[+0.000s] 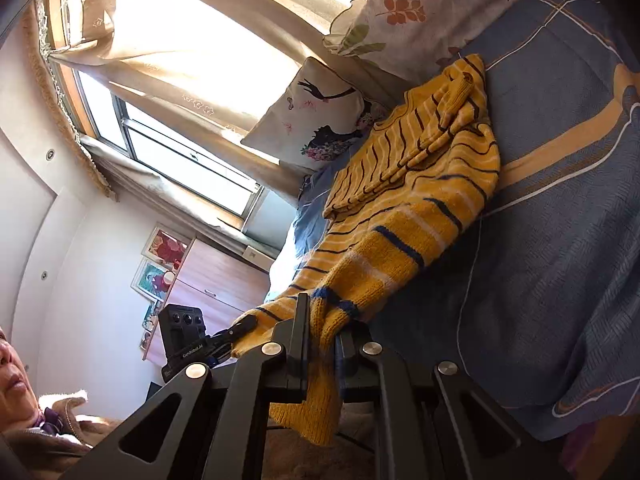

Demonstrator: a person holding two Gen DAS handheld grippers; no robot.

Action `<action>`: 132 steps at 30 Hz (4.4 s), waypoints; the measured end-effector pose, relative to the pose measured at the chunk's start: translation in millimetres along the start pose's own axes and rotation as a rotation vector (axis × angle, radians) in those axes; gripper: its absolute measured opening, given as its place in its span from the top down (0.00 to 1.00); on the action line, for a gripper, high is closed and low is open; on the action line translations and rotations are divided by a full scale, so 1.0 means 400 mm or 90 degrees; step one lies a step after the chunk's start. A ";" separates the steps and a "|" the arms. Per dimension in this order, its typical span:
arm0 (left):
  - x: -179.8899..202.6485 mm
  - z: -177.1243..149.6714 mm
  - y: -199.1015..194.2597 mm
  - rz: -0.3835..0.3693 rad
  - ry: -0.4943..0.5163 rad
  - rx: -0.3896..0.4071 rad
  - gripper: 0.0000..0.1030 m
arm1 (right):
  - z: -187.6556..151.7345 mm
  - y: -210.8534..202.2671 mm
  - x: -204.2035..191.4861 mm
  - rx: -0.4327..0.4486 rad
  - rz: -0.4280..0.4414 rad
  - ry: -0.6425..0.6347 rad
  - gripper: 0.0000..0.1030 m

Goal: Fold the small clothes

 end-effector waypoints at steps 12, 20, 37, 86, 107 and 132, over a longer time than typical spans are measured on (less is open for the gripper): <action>-0.041 0.486 0.261 0.062 0.018 0.045 0.92 | 0.445 0.256 0.027 0.024 -0.101 -0.046 0.89; -0.302 0.582 0.496 0.122 -0.169 -0.054 0.85 | 0.645 0.441 0.313 0.035 -0.330 0.054 0.53; -0.309 0.620 0.472 0.056 -0.159 -0.041 0.65 | 0.545 0.396 0.143 -0.019 -0.184 -0.087 0.28; -0.392 0.398 0.245 0.237 0.014 -0.119 0.93 | 0.417 0.179 0.316 -0.022 -0.396 -0.098 0.94; -0.261 0.480 0.453 0.096 0.068 -0.125 0.61 | 0.529 0.325 0.169 0.032 -0.384 -0.180 0.49; -0.464 0.542 0.276 0.183 -0.106 0.001 0.49 | 0.682 0.491 0.295 0.034 -0.536 -0.173 0.40</action>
Point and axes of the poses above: each gripper's, at about its wrist camera, not at the fingertips, and y roughly the way its jaws point, x to its right, z to its top, the point moved 7 cm from there along y, roughly the way its jaws point, and after that the axes turned 3 degrees about -z, right-handed, at the moved point
